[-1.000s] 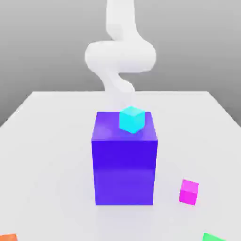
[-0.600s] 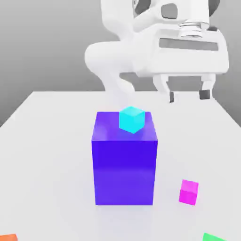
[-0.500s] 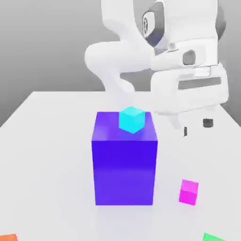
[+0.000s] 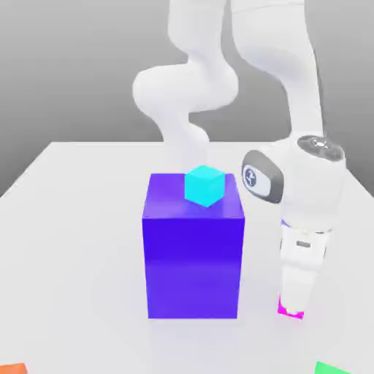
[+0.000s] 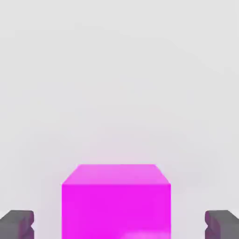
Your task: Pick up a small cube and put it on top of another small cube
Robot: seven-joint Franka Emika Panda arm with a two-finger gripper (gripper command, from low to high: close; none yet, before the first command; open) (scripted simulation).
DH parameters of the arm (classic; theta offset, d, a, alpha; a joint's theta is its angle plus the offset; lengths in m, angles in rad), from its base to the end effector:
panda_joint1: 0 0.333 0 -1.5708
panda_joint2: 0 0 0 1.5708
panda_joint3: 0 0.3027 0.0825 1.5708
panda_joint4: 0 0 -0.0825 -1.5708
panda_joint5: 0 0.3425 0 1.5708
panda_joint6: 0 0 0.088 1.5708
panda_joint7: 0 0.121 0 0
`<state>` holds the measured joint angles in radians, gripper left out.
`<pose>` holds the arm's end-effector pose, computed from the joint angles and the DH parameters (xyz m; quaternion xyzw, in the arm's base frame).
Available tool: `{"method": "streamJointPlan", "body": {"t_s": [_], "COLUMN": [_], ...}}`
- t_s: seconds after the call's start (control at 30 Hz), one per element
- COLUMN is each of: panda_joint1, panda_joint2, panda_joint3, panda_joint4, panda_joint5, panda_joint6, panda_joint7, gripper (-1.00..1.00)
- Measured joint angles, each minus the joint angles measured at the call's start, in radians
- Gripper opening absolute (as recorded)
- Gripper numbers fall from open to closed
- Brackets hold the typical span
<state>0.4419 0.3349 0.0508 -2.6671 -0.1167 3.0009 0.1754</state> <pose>0.3425 0.1955 0.1432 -0.9770 -0.2134 -0.0001 0.0002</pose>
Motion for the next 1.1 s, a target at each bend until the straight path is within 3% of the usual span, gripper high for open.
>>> {"method": "streamJointPlan", "body": {"t_s": [0.2,0.4,0.93,1.07,1.1], "panda_joint1": [-0.002,-0.044,-0.113,-0.113,-0.112], "panda_joint2": [-0.002,-0.193,0.001,0.125,0.145], "panda_joint3": [0.001,0.058,-0.007,-0.017,-0.018], "panda_joint4": [0.000,-0.036,0.508,0.549,0.552], "panda_joint5": [-0.003,0.062,0.097,0.091,0.090], "panda_joint6": [-0.003,-0.157,-0.508,-0.425,-0.408], "panda_joint7": [0.002,-0.047,-0.071,-0.067,-0.067], "gripper": [-1.00,-1.00,-1.00,-1.00,1.00]}}
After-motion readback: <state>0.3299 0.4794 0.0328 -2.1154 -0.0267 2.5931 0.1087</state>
